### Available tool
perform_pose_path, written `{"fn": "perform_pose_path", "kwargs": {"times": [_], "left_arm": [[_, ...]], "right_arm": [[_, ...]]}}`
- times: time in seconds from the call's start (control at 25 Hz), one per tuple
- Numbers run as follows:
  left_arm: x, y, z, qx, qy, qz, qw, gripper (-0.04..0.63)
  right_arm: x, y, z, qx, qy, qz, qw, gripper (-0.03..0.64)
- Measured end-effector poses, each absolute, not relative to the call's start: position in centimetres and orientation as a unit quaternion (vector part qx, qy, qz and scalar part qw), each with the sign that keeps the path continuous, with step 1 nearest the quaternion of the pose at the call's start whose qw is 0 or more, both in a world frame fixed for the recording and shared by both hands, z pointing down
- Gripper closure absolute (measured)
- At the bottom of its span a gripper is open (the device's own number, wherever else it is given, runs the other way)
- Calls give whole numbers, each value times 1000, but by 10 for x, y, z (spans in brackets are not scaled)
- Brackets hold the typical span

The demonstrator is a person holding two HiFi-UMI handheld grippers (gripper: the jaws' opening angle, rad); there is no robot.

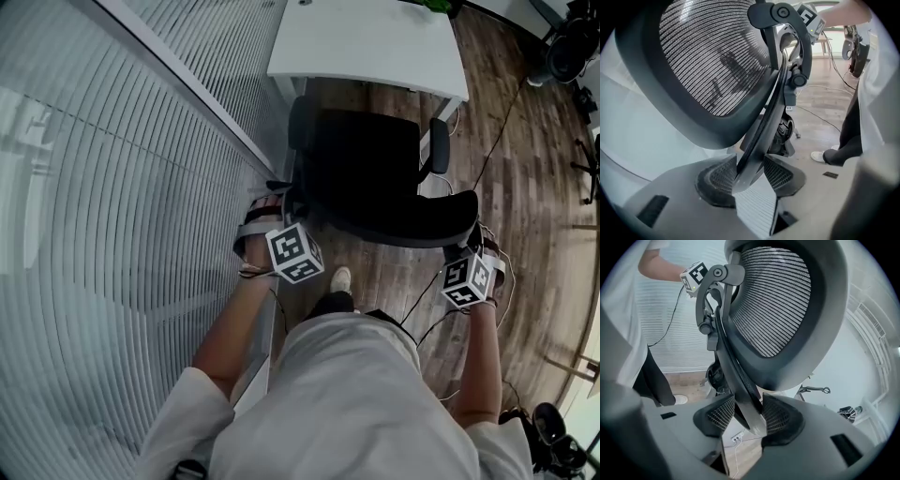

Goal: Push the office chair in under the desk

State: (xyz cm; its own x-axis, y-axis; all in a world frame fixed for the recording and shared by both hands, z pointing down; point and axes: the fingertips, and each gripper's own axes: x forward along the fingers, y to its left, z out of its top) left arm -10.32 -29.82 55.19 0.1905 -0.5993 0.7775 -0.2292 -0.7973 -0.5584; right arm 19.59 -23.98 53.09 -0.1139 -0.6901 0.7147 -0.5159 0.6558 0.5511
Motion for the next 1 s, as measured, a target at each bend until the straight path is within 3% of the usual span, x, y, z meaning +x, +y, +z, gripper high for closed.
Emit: {"fn": "perform_pose_path", "kwargs": {"times": [1.0], "left_arm": [[-80,-407,554,-754,278,-572,166,407]], "right_arm": [[219,-352,534,411,-744,-97,518,413]]}}
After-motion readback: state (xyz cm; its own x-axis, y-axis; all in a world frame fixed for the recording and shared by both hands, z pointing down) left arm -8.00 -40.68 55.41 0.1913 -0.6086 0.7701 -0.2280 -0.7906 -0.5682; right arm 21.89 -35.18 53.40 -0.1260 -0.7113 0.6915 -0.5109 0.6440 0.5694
